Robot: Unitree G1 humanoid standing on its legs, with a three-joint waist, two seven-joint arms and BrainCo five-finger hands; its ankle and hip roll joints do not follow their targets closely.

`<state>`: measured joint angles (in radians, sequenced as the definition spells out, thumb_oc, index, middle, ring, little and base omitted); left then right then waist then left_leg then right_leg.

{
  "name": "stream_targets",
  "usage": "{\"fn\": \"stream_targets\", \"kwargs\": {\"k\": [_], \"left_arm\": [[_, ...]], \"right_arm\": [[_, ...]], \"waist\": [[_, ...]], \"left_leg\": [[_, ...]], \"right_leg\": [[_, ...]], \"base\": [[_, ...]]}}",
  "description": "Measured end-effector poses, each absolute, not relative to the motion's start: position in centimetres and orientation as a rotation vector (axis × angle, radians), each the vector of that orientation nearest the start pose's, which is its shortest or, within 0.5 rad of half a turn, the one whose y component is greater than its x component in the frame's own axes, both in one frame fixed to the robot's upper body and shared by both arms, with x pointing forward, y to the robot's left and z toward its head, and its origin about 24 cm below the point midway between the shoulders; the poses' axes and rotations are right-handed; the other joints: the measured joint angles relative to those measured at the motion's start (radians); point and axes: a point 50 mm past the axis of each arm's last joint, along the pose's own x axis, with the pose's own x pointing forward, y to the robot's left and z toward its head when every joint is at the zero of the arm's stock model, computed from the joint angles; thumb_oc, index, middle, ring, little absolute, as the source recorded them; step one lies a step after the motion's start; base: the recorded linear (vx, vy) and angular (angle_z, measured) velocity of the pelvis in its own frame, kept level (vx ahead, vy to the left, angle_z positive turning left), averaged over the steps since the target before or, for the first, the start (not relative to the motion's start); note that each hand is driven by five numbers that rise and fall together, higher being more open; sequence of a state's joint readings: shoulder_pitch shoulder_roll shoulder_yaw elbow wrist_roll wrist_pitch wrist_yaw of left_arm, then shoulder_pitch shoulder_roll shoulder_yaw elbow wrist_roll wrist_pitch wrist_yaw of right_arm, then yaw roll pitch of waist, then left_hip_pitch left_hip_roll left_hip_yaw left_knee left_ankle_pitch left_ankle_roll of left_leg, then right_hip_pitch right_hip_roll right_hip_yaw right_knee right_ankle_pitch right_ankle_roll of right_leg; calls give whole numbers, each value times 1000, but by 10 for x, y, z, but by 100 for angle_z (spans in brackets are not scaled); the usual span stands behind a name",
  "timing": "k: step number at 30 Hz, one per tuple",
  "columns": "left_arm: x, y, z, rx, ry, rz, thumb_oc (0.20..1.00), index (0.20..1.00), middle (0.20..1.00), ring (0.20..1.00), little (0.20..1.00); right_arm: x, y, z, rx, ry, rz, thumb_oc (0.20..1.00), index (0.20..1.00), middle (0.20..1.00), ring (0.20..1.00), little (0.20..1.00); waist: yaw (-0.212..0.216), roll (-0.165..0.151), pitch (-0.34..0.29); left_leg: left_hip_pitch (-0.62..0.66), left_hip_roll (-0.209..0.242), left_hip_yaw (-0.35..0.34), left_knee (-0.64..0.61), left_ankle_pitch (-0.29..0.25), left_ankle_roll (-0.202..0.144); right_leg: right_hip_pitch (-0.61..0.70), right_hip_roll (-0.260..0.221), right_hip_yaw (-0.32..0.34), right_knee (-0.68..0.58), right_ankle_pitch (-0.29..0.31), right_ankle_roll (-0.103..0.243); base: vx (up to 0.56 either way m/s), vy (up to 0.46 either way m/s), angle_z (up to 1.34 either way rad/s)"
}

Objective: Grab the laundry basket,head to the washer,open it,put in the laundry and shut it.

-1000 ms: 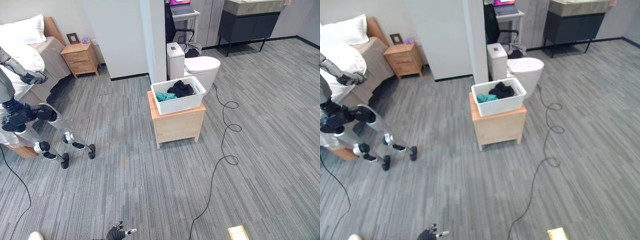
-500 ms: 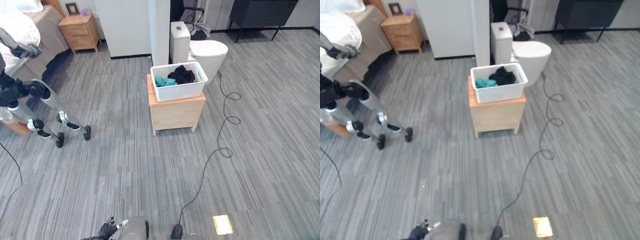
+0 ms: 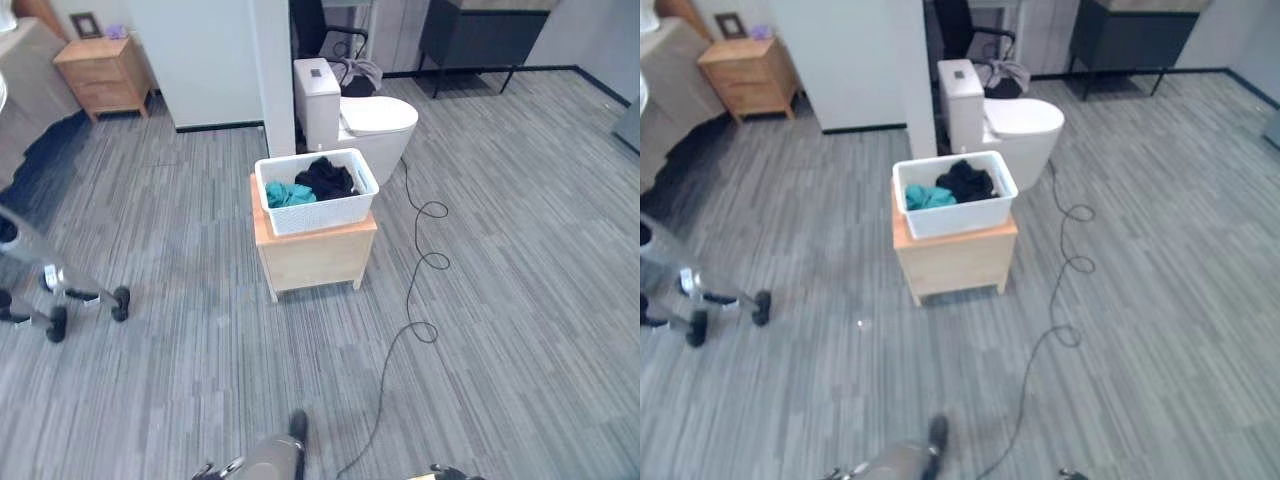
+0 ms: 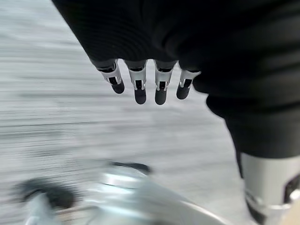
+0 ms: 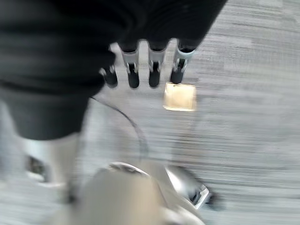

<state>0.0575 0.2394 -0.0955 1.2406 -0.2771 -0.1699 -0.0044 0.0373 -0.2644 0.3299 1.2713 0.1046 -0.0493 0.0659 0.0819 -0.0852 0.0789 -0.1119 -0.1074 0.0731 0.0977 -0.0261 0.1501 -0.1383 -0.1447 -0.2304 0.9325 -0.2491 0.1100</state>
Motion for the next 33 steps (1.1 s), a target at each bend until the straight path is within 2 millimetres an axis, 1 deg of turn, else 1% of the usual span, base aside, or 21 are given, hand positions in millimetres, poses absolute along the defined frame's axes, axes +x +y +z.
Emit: {"fn": "stream_targets", "kwargs": {"k": [1,3,5,6,8,10,12,13,14,16,17,18,20,22,23,24,25,26,28,31,33], "left_arm": [[97,249,-153,72,1053,233,1000,1000,1000,1000,1000],[115,252,-147,97,1012,225,1000,1000,1000,1000,1000],[126,250,-143,75,966,227,1000,1000,1000,1000,1000],[129,247,-143,57,948,231,1000,1000,1000,1000,1000],[135,257,-138,44,924,279,1000,1000,1000,1000,1000],[114,264,-144,13,975,351,1000,1000,1000,1000,1000],[103,278,-142,56,1000,380,1000,1000,1000,1000,1000],[91,277,-146,50,1041,393,1000,1000,1000,1000,1000],[89,275,-147,49,1046,391,1000,1000,1000,1000,1000],[92,266,-149,38,1037,366,1000,1000,1000,1000,1000],[95,262,-150,29,1033,363,1000,1000,1000,1000,1000],[108,259,-147,22,995,350,1000,1000,1000,1000,1000],[108,256,-147,4,976,350,1000,1000,1000,1000,1000],[100,261,-148,-8,992,381,1000,1000,1000,1000,1000],[102,263,-146,-5,982,383,1000,1000,1000,1000,1000],[112,262,-143,-5,948,372,1000,1000,1000,1000,1000],[119,256,-143,-16,931,358,1000,1000,1000,1000,1000],[106,255,-147,-20,972,365,1000,1000,1000,1000,1000],[103,257,-147,-16,976,370,1000,1000,1000,1000,1000],[98,261,-147,-9,989,382,1000,1000,1000,1000,1000],[101,267,-145,0,978,390,1000,1000,1000,1000,1000]], "right_arm": [[67,-228,-167,-293,1290,109,1000,1000,1000,1000,1000],[73,-236,-164,-278,1267,60,1000,1000,1000,1000,1000],[83,-250,-158,-306,1232,46,1000,1000,1000,1000,1000],[90,-255,-154,-323,1216,38,1000,1000,1000,1000,1000],[100,-248,-154,-288,1183,34,1000,1000,1000,1000,1000],[96,-246,-154,-259,1167,32,1000,1000,1000,1000,1000],[85,-235,-160,-222,1204,36,1000,1000,1000,1000,1000],[72,-238,-162,-204,1239,24,1000,1000,1000,1000,1000],[64,-237,-163,-199,1253,26,1000,1000,1000,1000,1000],[70,-243,-160,-210,1238,18,1000,1000,1000,1000,1000],[75,-246,-158,-212,1221,7,1000,1000,1000,1000,1000],[73,-246,-158,-200,1210,-5,1000,1000,1000,1000,1000],[80,-246,-157,-198,1190,-8,1000,1000,1000,1000,1000],[87,-244,-156,-189,1174,-11,1000,1000,1000,1000,1000],[88,-244,-156,-179,1179,-21,1000,1000,1000,1000,1000],[87,-247,-157,-182,1192,-32,1000,1000,1000,1000,1000],[89,-260,-153,-216,1198,-64,1000,1000,1000,1000,1000],[98,-261,-150,-237,1170,-57,1000,1000,1000,1000,1000],[90,-261,-150,-244,1165,-40,1000,1000,1000,1000,1000],[68,-264,-154,-223,1220,-71,1000,1000,1000,1000,1000],[50,-263,-158,-181,1276,-98,1000,1000,1000,1000,1000]], "waist": [[-13,-26,4],[-41,1,25],[-47,71,52],[-59,130,53],[-71,96,88],[-84,90,78],[-76,21,74],[-78,29,62],[-77,7,62],[-59,10,57],[-68,19,61],[-87,10,61],[-51,-23,65],[-49,-56,69],[-42,-75,79],[-40,-83,86],[-40,-45,103],[-44,-4,93],[-65,26,60],[-78,50,18],[-80,30,7]], "left_leg": [[21,-26,-14,39,-55,0],[97,-23,-49,33,-77,-18],[198,29,-95,-21,-91,-19],[235,84,-124,-62,-108,-48],[290,75,-118,-43,-114,-107],[344,101,-143,-44,-168,-188],[411,74,-135,-35,-181,-209],[436,114,-168,19,-204,-245],[424,113,-190,100,-209,-254],[391,103,-194,75,-225,-224],[329,106,-196,148,-161,-249],[168,110,-174,443,-142,-272],[22,145,-144,738,7,-287],[5,171,-97,586,-102,-259],[31,212,-28,358,-114,-249],[42,233,-25,134,-92,-275],[22,294,-53,-59,-18,-335],[45,317,-92,-122,28,-330],[69,276,-87,-134,91,-310],[122,269,-61,-160,112,-283],[132,242,-54,-168,108,-275]], "right_leg": [[-88,-63,37,138,53,12],[-172,-152,-6,200,51,-19],[-192,-114,-65,-20,18,-64],[-184,-41,-115,-291,24,-80],[-210,-11,-68,-605,117,-63],[-209,43,26,-842,195,-22],[-202,37,32,-881,189,-68],[-177,58,71,-830,301,-61],[-138,64,98,-808,385,-142],[-92,84,98,-822,381,-165],[-67,88,70,-826,366,-168],[-44,81,6,-827,337,-184],[43,114,-4,-888,325,-199],[94,115,2,-940,293,-216],[132,115,-3,-992,291,-212],[158,120,-12,-1019,306,-199],[175,159,-24,-1020,308,-195],[215,197,18,-1020,283,-162],[260,204,31,-1020,255,-166],[281,200,59,-1020,228,-134],[284,171,66,-1020,221,-118]], "base": [[455,173,35],[431,-56,38],[395,-135,8],[430,-216,7],[457,-217,25],[361,-151,51],[459,-202,58],[285,-143,101],[359,-276,110],[325,-314,59],[79,-236,107],[37,-155,115],[205,-153,47],[221,-30,13],[116,3,40],[240,86,26],[271,119,-43],[335,140,-89],[229,95,-74],[119,56,-25],[139,46,-9]]}}
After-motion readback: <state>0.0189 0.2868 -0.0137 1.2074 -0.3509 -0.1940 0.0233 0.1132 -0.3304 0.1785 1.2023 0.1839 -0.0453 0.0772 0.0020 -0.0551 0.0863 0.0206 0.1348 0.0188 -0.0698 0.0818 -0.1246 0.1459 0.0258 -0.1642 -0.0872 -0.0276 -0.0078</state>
